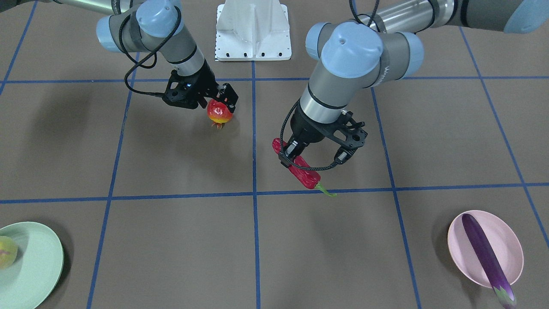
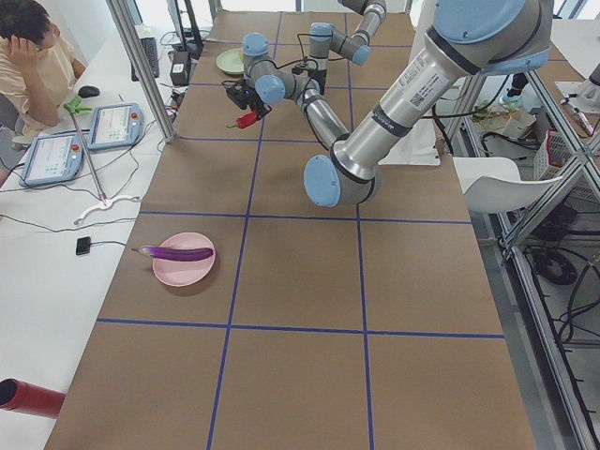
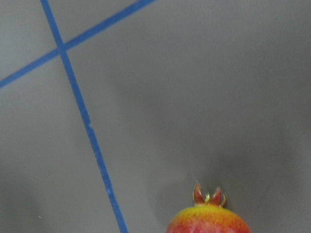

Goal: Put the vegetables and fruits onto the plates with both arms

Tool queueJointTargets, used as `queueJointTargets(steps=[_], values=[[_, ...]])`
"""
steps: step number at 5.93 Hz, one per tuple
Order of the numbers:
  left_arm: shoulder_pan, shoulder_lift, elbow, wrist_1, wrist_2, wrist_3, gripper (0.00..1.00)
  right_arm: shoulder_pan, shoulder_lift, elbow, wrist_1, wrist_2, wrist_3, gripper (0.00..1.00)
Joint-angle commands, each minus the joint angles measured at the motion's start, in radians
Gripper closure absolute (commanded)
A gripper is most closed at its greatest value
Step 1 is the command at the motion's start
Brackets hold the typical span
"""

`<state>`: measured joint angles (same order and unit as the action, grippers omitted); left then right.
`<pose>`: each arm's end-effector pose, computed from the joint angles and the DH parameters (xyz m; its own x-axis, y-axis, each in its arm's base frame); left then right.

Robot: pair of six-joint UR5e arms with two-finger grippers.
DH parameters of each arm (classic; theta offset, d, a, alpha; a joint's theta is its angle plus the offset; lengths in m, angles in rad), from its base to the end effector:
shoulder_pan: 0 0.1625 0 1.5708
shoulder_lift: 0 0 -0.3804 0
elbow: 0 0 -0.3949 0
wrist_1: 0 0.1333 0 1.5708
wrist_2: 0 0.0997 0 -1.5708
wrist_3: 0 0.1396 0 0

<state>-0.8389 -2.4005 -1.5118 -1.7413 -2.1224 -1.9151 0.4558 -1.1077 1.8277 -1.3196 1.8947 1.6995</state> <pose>0.4356 -0.5749 0.1336 0.2521 -0.7108 -0.6567 0.4628 0.6845 -0.5633 -0.5287 -0.3581 0.2348 0.4792 0.3704 0.7957 -0.2449 0.9270 -0.2841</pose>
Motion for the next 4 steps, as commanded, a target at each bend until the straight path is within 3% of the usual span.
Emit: queueJointTargets(steps=[1, 4], values=[[-0.032, 0.012, 0.002, 0.0, -0.01, 0.048, 1.0, -0.008, 0.005, 0.004, -0.049, 0.001, -0.033, 0.0], [-0.09, 0.018, 0.042, 0.0, -0.011, 0.152, 1.0, -0.049, 0.009, -0.022, -0.041, -0.023, -0.055, 0.0]])
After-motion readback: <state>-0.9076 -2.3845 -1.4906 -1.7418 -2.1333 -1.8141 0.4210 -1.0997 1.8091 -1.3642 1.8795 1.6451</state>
